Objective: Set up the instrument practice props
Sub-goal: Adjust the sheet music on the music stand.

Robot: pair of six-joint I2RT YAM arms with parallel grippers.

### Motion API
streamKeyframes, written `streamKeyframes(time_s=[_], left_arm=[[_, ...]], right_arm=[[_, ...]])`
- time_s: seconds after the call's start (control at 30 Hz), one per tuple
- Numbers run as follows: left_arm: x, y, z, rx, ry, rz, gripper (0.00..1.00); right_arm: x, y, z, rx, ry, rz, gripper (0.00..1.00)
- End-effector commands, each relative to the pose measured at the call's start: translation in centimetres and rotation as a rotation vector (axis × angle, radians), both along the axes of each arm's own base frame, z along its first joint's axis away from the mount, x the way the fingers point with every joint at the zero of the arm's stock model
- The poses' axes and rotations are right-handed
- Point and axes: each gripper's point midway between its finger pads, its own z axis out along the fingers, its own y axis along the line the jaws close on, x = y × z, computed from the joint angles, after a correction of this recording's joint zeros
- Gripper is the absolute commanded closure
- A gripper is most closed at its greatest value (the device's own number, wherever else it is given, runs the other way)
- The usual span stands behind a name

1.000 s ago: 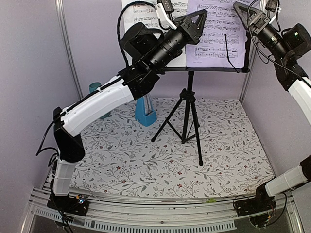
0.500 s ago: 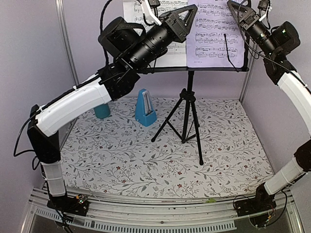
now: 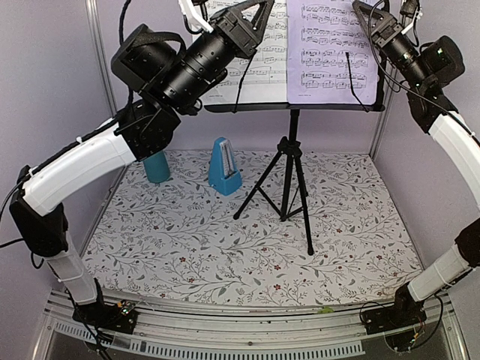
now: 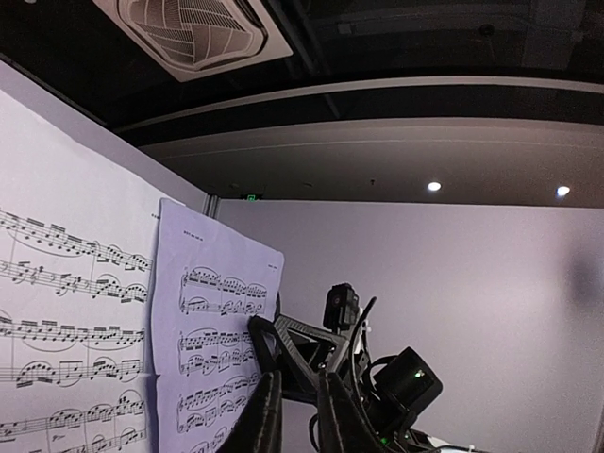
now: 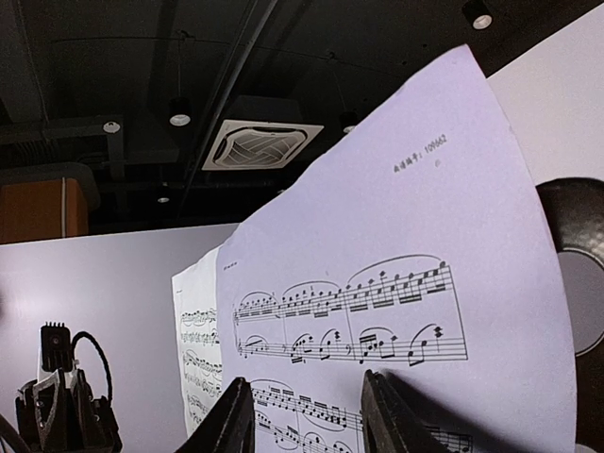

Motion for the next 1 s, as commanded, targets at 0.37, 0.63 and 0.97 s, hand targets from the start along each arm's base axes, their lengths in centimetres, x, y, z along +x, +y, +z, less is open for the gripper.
streamKeyframes(time_s=[0.37,0.63,0.97], left_arm=[[-0.9,4.7,-0.2,0.003,0.006,0.125,0.81],[-1.2,7.8,-2.0,0.036,0.035,0.208,0.78],[-0.6,13.7,-6.8,0.098,0.161,0.345,0.75]], right_arm=[[-3.7,-1.1,1.3,0.027,-0.06,-0.001,0.59],[-4.2,-1.2,1.4,0.017,-0.065,-0.009,0.58],[-5.9,-1.5,-1.3,-0.051,-0.011,-0.038,0.47]])
